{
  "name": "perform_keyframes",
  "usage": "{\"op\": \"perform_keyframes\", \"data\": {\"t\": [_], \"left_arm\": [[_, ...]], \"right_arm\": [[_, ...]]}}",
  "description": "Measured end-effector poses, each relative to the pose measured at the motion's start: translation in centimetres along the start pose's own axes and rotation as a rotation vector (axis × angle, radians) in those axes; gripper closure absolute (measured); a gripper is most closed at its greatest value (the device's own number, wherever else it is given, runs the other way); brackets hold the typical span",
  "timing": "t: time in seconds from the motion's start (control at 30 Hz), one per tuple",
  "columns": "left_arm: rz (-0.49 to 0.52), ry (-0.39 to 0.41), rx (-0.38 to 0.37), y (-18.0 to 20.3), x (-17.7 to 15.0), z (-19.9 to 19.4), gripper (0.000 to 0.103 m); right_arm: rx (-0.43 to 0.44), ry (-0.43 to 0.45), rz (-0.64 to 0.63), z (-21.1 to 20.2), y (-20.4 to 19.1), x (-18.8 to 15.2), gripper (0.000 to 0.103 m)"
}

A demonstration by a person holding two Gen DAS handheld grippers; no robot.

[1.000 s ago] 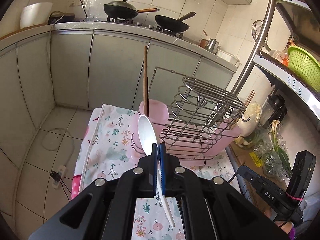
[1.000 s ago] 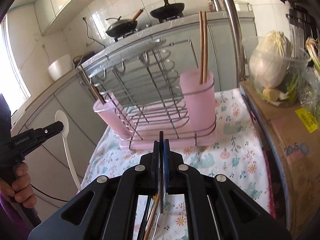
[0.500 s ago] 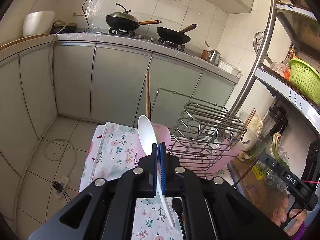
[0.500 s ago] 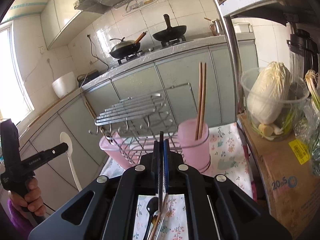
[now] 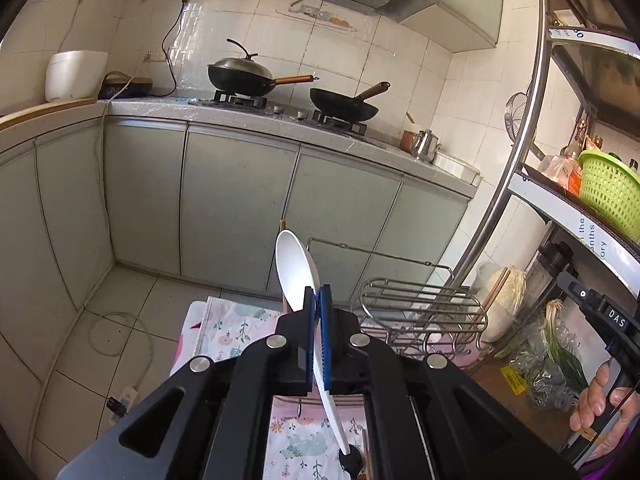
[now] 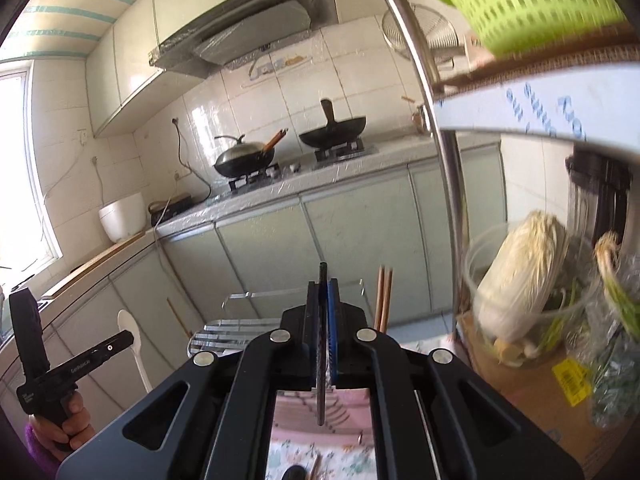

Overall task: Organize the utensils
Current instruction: 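Lift the white spoon with the left tool while the right tool lifts a chopstick, then carry the white spoon and chopstick with both tools above the pink cup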

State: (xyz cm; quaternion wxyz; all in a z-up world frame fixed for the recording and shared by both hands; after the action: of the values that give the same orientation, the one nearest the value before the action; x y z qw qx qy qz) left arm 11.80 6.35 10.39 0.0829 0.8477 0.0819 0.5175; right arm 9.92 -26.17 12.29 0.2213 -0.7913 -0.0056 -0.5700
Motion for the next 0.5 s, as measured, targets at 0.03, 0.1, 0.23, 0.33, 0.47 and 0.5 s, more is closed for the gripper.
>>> {"op": "perform_keyframes", "data": {"t": [0.03, 0.1, 0.23, 0.33, 0.47, 0.5], "left_arm": [[0.003, 0.012, 0.0, 0.1, 0.2, 0.0, 0.101], [0.007, 0.031, -0.003, 0.4, 0.7, 0.1, 0.101], [0.005, 0.045, -0.01, 0.7, 1.5, 0.7, 0.101], [0.006, 0.058, -0.002, 0.8, 1.9, 1.2, 0.101], [0.0, 0.078, 0.016, 0.8, 2.2, 1.9, 0.101], [0.001, 0.086, 0.026, 0.7, 2.3, 2.2, 0.101]], "right_arm": [[-0.012, 0.015, -0.014, -0.1, -0.1, 0.4, 0.099], [-0.037, 0.044, -0.046, -0.1, -0.2, 1.3, 0.099], [-0.079, 0.067, -0.102, 0.8, -0.4, 1.9, 0.099], [-0.097, 0.045, -0.118, 2.2, 0.0, 1.4, 0.099], [-0.107, -0.017, -0.112, 4.2, 0.9, -0.2, 0.099], [-0.106, -0.036, -0.109, 4.7, 1.1, -0.6, 0.099]]}}
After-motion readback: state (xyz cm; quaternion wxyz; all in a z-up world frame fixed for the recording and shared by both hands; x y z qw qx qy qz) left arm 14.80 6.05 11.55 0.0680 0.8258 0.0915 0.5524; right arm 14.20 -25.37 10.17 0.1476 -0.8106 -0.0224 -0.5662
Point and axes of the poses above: each gripper's, at about its wrist camera, not at the fingertips, and z roughly the way its jaws point, y to its right, x to its top, the point moved 1 cm from there along z, roughly the way its jaws point, and after that the axes turned 4 degrees about x, right-handed, at the moved point
